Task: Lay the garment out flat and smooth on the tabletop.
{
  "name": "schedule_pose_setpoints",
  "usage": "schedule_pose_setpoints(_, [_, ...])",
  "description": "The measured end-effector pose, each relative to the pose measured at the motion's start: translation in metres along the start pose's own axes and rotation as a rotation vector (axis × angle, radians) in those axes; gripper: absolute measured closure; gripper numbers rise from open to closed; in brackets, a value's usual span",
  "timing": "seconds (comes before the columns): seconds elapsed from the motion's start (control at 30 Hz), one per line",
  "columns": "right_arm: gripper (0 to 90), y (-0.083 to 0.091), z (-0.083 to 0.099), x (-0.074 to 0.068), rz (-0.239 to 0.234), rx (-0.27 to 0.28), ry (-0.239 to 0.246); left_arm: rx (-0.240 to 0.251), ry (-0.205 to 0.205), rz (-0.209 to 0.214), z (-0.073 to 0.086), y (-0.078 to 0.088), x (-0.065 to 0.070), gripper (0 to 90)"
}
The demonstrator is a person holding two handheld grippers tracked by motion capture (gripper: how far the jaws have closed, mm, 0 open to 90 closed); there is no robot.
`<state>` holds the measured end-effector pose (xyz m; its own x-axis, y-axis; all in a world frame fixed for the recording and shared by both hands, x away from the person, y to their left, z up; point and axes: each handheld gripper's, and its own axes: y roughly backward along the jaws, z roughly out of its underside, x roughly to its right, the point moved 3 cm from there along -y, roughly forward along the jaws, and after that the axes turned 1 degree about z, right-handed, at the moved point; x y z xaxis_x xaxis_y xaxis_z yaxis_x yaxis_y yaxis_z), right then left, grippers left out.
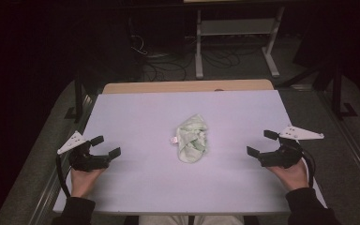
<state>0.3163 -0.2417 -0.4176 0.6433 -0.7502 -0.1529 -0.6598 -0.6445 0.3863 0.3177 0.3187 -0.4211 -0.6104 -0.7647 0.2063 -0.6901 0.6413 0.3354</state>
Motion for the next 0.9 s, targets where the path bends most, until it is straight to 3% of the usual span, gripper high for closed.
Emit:
schedule_pose_setpoints(0.63, [0.0, 0.0027, -0.0008, 0.0007, 0.005, 0.004, -0.012, -0.004, -0.021, -0.015, -0.0013, 0.0021, 0.0018, 0.0])
schedule_pose_setpoints(0.7, [0.0, 0.0029, -0.001, 0.0007, 0.006, -0.002, -0.013, -0.015, -0.032, -0.019, -0.0016, 0.0013, 0.0026, 0.0])
schedule_pose_setpoints(0.77, [0.0, 0.0024, -0.0016, 0.0004, 0.002, -0.011, -0.017, -0.033, -0.068, -0.029, -0.0037, 0.0023, 0.0057, 0.0])
schedule_pose_setpoints(0.9, [0.0, 0.0019, -0.0034, -0.0011, -0.011, -0.026, -0.014, -0.034, -0.084, -0.027, -0.0054, 0.0032, 0.0091, 0.0])
